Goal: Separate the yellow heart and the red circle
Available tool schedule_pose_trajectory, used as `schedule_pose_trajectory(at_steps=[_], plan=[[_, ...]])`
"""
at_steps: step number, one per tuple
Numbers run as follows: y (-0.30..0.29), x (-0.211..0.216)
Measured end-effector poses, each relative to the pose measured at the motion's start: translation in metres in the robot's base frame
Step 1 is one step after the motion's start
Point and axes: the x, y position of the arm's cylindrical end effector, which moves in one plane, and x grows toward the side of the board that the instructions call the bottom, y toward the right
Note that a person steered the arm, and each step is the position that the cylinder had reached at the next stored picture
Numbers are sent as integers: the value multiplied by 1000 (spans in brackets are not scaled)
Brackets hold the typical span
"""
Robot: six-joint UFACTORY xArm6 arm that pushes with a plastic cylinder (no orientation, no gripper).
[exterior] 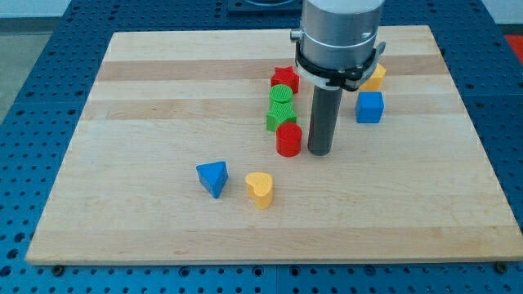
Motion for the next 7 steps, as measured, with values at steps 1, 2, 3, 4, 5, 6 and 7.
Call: schedule_pose_trajectory(at_steps=[1, 2, 3, 4, 5, 6, 7], plan=[[-1, 0], [-6, 0], [-6, 0], [-8, 0], [-14, 0], [-14, 0], [32, -14]])
